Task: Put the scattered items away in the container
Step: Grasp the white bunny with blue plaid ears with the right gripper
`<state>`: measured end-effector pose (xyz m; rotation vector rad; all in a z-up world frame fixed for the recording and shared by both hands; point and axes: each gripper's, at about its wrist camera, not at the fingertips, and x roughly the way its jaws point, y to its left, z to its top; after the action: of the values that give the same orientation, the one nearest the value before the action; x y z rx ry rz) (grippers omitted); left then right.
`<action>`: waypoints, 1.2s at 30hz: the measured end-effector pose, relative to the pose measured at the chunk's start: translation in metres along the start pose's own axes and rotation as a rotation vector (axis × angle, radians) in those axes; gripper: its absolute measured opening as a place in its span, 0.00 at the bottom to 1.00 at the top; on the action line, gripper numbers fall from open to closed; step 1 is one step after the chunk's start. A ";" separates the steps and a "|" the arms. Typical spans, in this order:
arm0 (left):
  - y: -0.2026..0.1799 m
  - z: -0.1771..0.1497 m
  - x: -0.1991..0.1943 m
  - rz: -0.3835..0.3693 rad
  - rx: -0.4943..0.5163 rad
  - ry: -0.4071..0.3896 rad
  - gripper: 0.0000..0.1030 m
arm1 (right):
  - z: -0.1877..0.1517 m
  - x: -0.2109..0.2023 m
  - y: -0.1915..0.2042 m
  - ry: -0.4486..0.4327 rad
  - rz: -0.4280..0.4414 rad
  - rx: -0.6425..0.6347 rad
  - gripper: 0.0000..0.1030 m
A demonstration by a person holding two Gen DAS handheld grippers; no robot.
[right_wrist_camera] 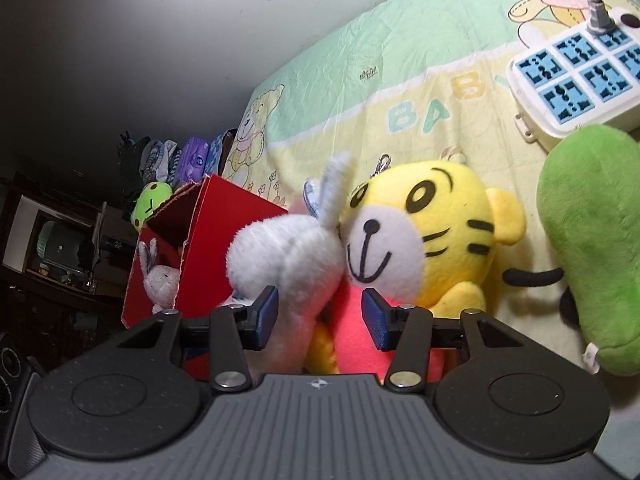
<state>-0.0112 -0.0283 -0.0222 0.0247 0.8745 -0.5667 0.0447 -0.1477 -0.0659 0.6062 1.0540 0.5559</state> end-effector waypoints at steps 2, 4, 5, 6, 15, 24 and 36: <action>0.002 -0.002 0.008 -0.031 -0.026 0.031 0.95 | 0.005 -0.006 0.001 -0.027 -0.007 -0.010 0.60; 0.005 -0.004 0.012 -0.033 -0.033 0.043 0.95 | 0.009 -0.006 0.001 -0.030 0.006 -0.015 0.65; 0.006 -0.004 0.012 -0.035 -0.033 0.046 0.95 | 0.010 -0.004 0.003 -0.023 0.014 -0.022 0.65; 0.006 -0.004 0.010 -0.037 -0.029 0.048 0.95 | 0.010 0.000 0.005 -0.010 0.023 -0.031 0.65; 0.010 -0.007 -0.012 0.013 0.037 0.035 0.95 | 0.004 0.044 0.010 0.072 0.055 -0.055 0.57; 0.050 0.005 -0.032 0.075 -0.063 -0.028 0.96 | 0.002 0.036 -0.014 0.057 0.144 0.015 0.47; 0.061 0.009 0.025 0.158 -0.137 0.114 0.87 | -0.009 0.023 -0.036 0.028 0.201 0.080 0.42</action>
<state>0.0372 0.0105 -0.0470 0.0010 1.0109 -0.3594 0.0502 -0.1565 -0.1085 0.7821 1.0517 0.7009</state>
